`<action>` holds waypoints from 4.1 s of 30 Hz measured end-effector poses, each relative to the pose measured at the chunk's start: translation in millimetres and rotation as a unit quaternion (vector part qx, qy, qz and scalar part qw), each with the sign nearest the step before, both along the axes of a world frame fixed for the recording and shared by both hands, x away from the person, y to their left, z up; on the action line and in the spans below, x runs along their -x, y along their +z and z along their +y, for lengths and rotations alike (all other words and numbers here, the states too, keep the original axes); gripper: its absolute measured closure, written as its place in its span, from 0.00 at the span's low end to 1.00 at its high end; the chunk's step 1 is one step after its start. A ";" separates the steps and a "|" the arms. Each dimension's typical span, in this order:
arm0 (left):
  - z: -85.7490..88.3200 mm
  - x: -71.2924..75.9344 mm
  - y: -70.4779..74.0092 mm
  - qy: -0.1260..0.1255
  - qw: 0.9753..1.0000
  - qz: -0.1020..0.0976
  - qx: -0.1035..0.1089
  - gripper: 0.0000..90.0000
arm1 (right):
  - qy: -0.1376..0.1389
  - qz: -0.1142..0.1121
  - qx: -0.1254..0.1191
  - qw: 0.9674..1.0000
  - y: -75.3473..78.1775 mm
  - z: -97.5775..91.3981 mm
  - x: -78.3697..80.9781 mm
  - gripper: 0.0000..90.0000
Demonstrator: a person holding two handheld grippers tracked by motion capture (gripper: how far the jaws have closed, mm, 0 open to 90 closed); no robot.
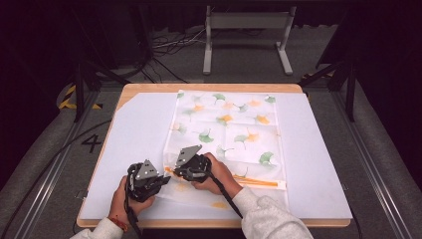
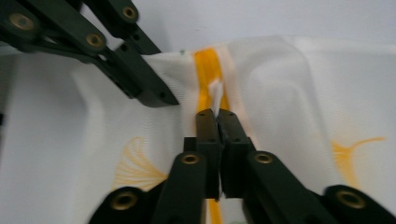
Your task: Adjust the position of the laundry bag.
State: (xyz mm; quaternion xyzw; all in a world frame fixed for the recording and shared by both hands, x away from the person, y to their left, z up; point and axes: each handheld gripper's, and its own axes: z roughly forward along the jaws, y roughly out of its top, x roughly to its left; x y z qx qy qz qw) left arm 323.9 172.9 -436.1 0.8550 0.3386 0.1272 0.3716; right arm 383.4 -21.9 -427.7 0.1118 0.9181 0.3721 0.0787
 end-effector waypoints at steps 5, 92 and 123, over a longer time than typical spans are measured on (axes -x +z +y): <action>1.2 -0.3 0.2 -0.001 1.000 -0.003 -0.005 0.98 | 0.011 0.042 -0.030 0.999 6.2 -9.9 -8.0 0.67; 9.9 -1.4 4.1 -0.011 0.999 -0.004 0.036 0.98 | 0.060 -0.085 0.049 0.993 8.4 14.4 0.8 1.00; 13.4 -0.8 9.1 0.009 0.997 -0.003 0.071 0.98 | 0.044 -0.138 0.078 0.986 -3.7 -4.5 15.3 1.00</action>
